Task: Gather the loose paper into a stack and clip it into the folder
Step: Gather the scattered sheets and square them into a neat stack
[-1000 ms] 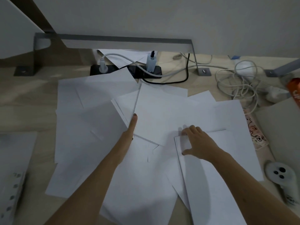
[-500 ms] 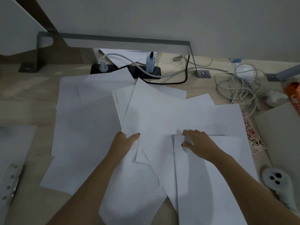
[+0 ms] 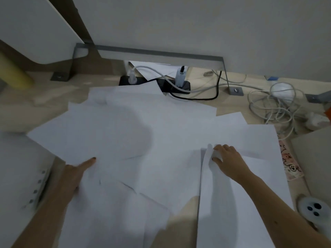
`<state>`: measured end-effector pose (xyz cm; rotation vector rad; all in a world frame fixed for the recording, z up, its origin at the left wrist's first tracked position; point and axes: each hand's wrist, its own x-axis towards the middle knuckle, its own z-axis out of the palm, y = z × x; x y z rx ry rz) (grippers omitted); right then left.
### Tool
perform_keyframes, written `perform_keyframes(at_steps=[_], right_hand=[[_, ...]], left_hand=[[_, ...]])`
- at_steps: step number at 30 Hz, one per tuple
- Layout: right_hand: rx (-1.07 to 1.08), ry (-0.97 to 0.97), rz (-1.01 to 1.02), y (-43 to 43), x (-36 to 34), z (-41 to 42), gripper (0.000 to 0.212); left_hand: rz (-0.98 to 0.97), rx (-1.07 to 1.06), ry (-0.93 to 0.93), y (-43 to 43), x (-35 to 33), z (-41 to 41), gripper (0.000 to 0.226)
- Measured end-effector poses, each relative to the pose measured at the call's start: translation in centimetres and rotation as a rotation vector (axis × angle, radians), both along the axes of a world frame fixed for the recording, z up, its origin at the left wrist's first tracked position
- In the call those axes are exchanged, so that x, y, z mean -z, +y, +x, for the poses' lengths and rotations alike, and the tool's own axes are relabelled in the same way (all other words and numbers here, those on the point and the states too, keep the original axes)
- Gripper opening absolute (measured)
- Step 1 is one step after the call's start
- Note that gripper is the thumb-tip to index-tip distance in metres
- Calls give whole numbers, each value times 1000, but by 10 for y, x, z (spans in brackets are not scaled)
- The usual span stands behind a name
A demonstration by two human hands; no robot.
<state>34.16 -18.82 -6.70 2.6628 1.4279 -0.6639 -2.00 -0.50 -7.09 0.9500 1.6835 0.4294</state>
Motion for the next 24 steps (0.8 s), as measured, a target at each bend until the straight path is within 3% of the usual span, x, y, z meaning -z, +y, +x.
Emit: perform_keyframes(at_steps=[4, 9, 13, 15, 19, 24], right_hand=[[163, 135, 237, 12, -4, -36, 46], [747, 791, 269, 37, 4, -96, 56], [1070, 978, 346, 43, 11, -107, 22], [1080, 1065, 368, 48, 8, -115, 21], [929, 1045, 368, 66, 4, -139, 30], [984, 1031, 403, 92, 10, -162, 49]], left_hand=[[-75, -17, -54, -8, 13, -9, 45], [-68, -68, -257, -18, 10, -13, 26], [-134, -46, -329, -23, 8, -21, 21], [-196, 0, -321, -24, 10, -23, 27], [-306, 136, -396, -33, 9, -20, 26], [-229, 276, -353, -37, 7, -17, 43]])
